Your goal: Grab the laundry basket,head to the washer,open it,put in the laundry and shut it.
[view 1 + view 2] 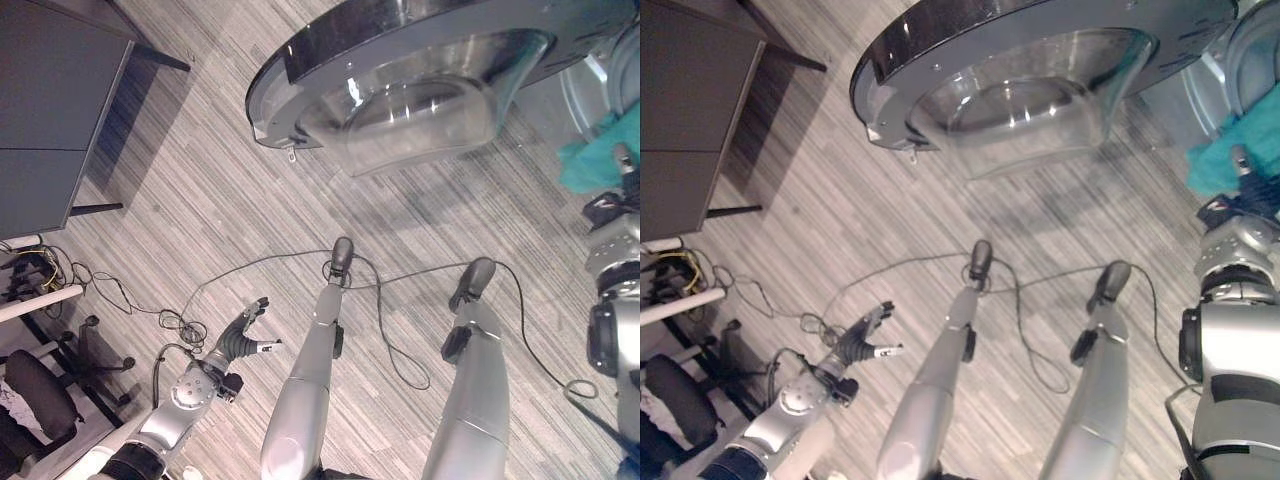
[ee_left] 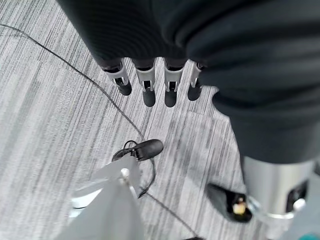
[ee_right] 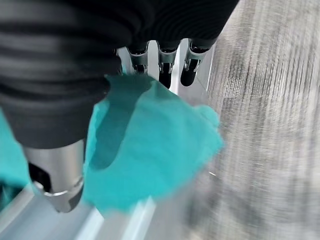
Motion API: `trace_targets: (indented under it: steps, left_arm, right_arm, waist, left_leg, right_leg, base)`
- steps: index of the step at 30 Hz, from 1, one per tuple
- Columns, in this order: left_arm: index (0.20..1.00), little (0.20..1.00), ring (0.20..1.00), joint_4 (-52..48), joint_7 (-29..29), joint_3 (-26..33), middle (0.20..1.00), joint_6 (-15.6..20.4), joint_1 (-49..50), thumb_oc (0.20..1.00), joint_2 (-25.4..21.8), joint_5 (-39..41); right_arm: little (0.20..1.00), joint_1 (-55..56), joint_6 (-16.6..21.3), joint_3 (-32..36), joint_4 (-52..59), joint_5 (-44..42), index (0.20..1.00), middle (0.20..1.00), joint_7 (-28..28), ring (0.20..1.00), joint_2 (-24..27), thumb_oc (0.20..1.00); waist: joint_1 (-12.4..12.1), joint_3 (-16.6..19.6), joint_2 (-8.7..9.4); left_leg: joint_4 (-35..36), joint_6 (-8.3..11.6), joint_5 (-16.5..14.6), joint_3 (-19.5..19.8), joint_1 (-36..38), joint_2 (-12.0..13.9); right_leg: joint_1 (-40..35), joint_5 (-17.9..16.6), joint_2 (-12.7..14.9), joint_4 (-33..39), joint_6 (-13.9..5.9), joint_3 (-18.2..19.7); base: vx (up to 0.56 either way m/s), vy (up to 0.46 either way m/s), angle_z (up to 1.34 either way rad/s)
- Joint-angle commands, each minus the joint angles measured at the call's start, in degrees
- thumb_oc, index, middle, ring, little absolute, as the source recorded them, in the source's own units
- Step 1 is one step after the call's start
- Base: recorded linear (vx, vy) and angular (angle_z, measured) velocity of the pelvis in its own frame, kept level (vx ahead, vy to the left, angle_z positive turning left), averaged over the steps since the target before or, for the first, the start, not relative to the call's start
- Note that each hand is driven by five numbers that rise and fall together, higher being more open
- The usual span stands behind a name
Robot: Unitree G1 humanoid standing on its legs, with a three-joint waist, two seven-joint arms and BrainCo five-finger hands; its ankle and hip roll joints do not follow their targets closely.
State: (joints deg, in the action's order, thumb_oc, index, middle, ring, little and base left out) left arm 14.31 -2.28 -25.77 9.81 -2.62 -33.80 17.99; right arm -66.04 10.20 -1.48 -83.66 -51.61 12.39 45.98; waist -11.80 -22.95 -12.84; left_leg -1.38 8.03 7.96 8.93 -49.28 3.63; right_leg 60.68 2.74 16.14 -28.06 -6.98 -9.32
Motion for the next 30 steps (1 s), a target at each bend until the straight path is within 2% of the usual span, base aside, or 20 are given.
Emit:
trace_targets:
  steps: [1, 5, 6, 11, 15, 16, 17, 18, 19, 21, 22, 24, 27, 29, 30]
  left_arm:
    - [1.0, 1.0, 1.0, -0.7, -1.1, -1.7, 1.0, 1.0, 0.5, 1.0, -1.5, 1.1]
    - [1.0, 1.0, 1.0, -1.3, -1.3, -1.2, 1.0, 0.8, 1.0, 1.0, -1.9, 1.8]
    - [1.0, 1.0, 1.0, -1.4, -1.2, -1.0, 1.0, 0.8, 1.2, 1.0, -2.1, 2.1]
    - [1.0, 1.0, 1.0, -1.8, -1.9, 0.0, 1.0, 0.7, 1.1, 1.0, -2.4, 3.3]
    - [1.0, 1.0, 1.0, -2.0, -2.1, 0.2, 1.0, 0.8, 1.1, 1.0, -2.5, 3.5]
    - [1.0, 1.0, 1.0, -2.0, -2.1, 0.4, 1.0, 0.8, 1.0, 1.0, -2.5, 3.6]
    - [1.0, 1.0, 1.0, -2.1, -2.2, 0.6, 1.0, 0.7, 0.9, 1.0, -2.5, 3.7]
    - [1.0, 1.0, 1.0, -2.2, -2.2, 0.5, 1.0, 0.8, 1.0, 1.0, -2.6, 3.7]
    - [1.0, 1.0, 1.0, -2.3, -2.3, 0.8, 1.0, 0.8, 0.9, 1.0, -2.6, 3.7]
    - [1.0, 1.0, 1.0, -2.3, -2.5, 1.1, 1.0, 0.7, 0.9, 1.0, -2.8, 3.6]
    - [1.0, 1.0, 1.0, -2.2, -2.6, 1.3, 1.0, 0.6, 0.7, 1.0, -2.8, 3.5]
    - [1.0, 1.0, 1.0, -2.1, -2.9, 1.5, 1.0, 0.5, 0.5, 1.0, -2.7, 3.3]
    - [1.0, 1.0, 1.0, -2.1, -3.1, 1.7, 1.0, 0.5, 0.3, 1.0, -2.8, 3.2]
    - [1.0, 1.0, 1.0, -1.6, -3.4, 1.5, 1.0, 0.5, -0.4, 1.0, -3.2, 3.2]
    - [1.0, 1.0, 1.0, -1.6, -3.4, 1.5, 1.0, 0.5, -0.5, 1.0, -3.2, 3.2]
  right_arm:
    - [1.0, -1.1, 2.8, -3.3, 1.7, -2.8, 1.0, 1.0, 0.6, 1.0, 5.8, 1.0]
    - [1.0, -4.0, 3.2, -3.8, 2.3, -4.9, 1.0, 1.0, 1.3, 1.0, 6.8, 1.0]
    - [0.2, -4.7, 3.5, -4.0, 2.6, -5.5, 0.2, 0.2, 1.5, 0.2, 7.1, 0.2]
    - [0.2, -6.8, 5.5, -4.4, 5.4, -8.3, 0.2, 0.2, 2.5, 0.2, 6.4, 0.2]
    - [0.2, -7.1, 6.3, -4.1, 6.2, -9.3, 0.2, 0.2, 3.0, 0.2, 6.2, 0.2]
    - [0.2, -7.5, 6.9, -3.6, 6.7, -10.3, 0.2, 0.2, 3.3, 0.2, 6.2, 0.2]
    - [0.2, -7.7, 7.3, -3.2, 7.0, -11.0, 0.2, 0.2, 3.5, 0.2, 6.1, 0.2]
    - [0.2, -8.1, 7.7, -3.0, 7.4, -11.4, 0.2, 0.2, 3.8, 0.2, 6.2, 0.2]
    - [0.2, -8.3, 8.0, -2.8, 7.8, -11.8, 0.2, 0.2, 4.1, 0.2, 6.3, 0.2]
    - [0.2, -8.8, 8.7, -2.6, 9.2, -12.5, 0.2, 0.2, 4.5, 0.2, 6.6, 0.2]
    - [0.2, -9.1, 9.2, -2.5, 10.1, -12.9, 0.2, 0.2, 4.7, 0.2, 6.8, 0.2]
    - [0.2, -9.1, 10.6, -2.0, 12.8, -14.2, 0.2, 0.2, 5.1, 0.2, 6.7, 0.2]
    - [0.2, -9.2, 12.3, -1.5, 16.3, -15.1, 0.2, 0.2, 5.5, 0.2, 6.7, 0.2]
    - [0.2, -11.4, 17.4, -0.9, 25.2, -14.6, 0.2, 0.2, 8.4, 0.2, 7.7, 0.2]
    - [0.2, -11.3, 17.4, -0.9, 25.5, -14.3, 0.2, 0.2, 8.8, 0.2, 7.6, 0.2]
  waist:
    - [-0.5, 1.7, -2.85]
    - [-0.5, 2.0, -2.55]
    - [-0.4, 2.0, -2.38]
    - [0.4, 2.0, -1.18]
    - [0.7, 1.9, -0.92]
    - [0.7, 1.6, -0.72]
    - [0.8, 2.0, -0.65]
    - [0.8, 1.6, -0.63]
    - [1.0, 2.2, -0.55]
    - [1.0, 1.8, -0.41]
    - [1.2, 2.3, -0.23]
    - [1.4, 1.9, -0.01]
    - [1.7, 2.1, 0.33]
    - [2.5, 2.6, 1.0]
    - [2.5, 2.4, 0.96]
  left_leg:
    - [3.9, 2.7, 1.3, 0.5, 0.7, 4.3]
    - [4.0, 2.86, 1.3, 0.4, 0.6, 4.4]
    - [4.1, 2.9, 1.2, 0.4, 0.7, 4.4]
    - [4.1, 3.06, 1.1, 0.3, 1.5, 4.8]
    - [4.2, 3.08, 1.0, 0.4, 1.9, 4.9]
    - [3.8, 3.1, 2.0, 0.3, 1.5, 4.9]
    - [4.2, 3.16, 1.1, 0.3, 2.3, 5.0]
    - [3.9, 3.12, 2.1, 0.2, 1.9, 4.9]
    - [4.3, 3.22, 1.2, 0.3, 2.6, 5.0]
    - [4.1, 3.24, 2.1, 0.1, 2.5, 5.0]
    - [4.5, 3.31, 1.2, 0.2, 3.2, 5.1]
    - [4.3, 3.3, 2.0, -0.1, 3.4, 5.2]
    - [4.4, 3.32, 1.9, -0.4, 4.3, 5.2]
    - [3.9, 3.32, 1.3, -0.6, 5.9, 5.4]
    - [3.9, 3.3, 1.3, -0.6, 6.1, 5.4]
  right_leg:
    - [-0.8, 4.0, 1.5, -1.2, -5.0, 0.7]
    - [-0.8, 4.1, 1.5, -1.0, -5.07, 0.8]
    - [-0.8, 4.0, 1.4, -1.1, -5.09, 0.9]
    - [-2.0, 3.7, 1.0, -0.2, -4.96, 0.4]
    - [-2.7, 3.4, 0.8, 0.4, -4.95, 0.2]
    - [-2.4, 1.7, 0.9, 0.9, -4.47, -0.2]
    - [-3.3, 2.8, 0.8, 1.2, -4.91, 0.1]
    - [-2.9, 1.5, 0.7, 1.3, -4.47, -0.3]
    - [-3.6, 2.7, 0.7, 1.4, -4.9, 0.1]
    - [-3.6, 1.3, 0.7, 1.7, -4.44, -0.2]
    - [-4.2, 2.5, 0.6, 1.8, -4.85, 0.2]
    - [-4.4, 1.1, 0.7, 2.0, -4.47, 0.0]
    - [-5.3, 0.8, 0.4, 2.8, -4.41, 0.1]
    - [-6.7, 0.4, 0.4, 3.7, -4.42, 0.4]
    - [-6.9, 0.4, 0.4, 3.8, -4.44, 0.4]
  base:
    - [0.0, 0.0, 0.0]
    - [0.0, 0.0, 0.0]
    - [0.0, 0.0, 0.0]
    - [0.0, 0.0, 0.0]
    - [-0.03, -0.003, -0.02]
    - [0.0, 0.0, 0.0]
    - [-0.09, 0.006, -0.03]
    - [0.06, -0.003, -0.05]
    - [-0.01, 0.0, -0.04]
    - [0.0, 0.0, 0.0]
    - [0.0, 0.0, 0.0]
    - [-0.04, 0.002, -0.01]
    - [-0.03, 0.0, -0.02]
    - [0.0, -0.001, -0.02]
    - [0.0, 0.006, -0.04]
